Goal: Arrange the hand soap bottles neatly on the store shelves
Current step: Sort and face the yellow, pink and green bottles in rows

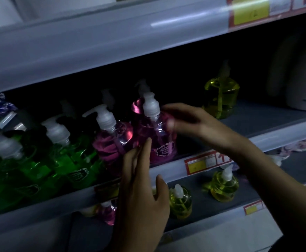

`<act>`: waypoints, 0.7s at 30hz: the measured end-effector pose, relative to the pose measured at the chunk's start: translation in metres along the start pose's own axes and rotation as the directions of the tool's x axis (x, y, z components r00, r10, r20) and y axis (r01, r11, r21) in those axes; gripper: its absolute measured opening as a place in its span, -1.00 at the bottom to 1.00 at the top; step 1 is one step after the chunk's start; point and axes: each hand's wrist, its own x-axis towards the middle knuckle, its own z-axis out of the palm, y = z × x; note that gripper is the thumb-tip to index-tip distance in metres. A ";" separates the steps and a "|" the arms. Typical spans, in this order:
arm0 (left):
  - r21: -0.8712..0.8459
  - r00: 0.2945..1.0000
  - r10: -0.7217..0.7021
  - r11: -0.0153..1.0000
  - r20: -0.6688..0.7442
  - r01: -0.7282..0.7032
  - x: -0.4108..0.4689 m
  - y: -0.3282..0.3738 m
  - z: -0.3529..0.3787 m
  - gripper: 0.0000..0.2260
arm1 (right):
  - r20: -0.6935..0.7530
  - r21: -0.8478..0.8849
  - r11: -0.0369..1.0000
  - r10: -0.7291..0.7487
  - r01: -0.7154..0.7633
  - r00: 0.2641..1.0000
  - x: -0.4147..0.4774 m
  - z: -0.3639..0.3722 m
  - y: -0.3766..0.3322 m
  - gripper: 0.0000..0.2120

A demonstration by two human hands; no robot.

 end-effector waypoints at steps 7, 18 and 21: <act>-0.005 0.999 0.029 1.000 -0.017 -0.029 0.012 0.005 -0.003 -0.47 | -0.137 0.071 0.984 0.169 -0.161 0.976 0.021 0.031 0.006 -0.51; -0.040 0.992 0.060 0.997 -0.113 -0.065 0.015 0.006 0.008 -0.60 | -0.442 -0.144 0.990 -0.055 -0.010 0.895 0.002 0.023 -0.005 -0.74; -0.064 0.985 0.133 0.988 -0.112 -0.141 0.019 0.025 0.018 -0.65 | -0.797 -0.245 0.968 -0.173 -0.048 0.579 -0.004 -0.015 -0.002 -0.80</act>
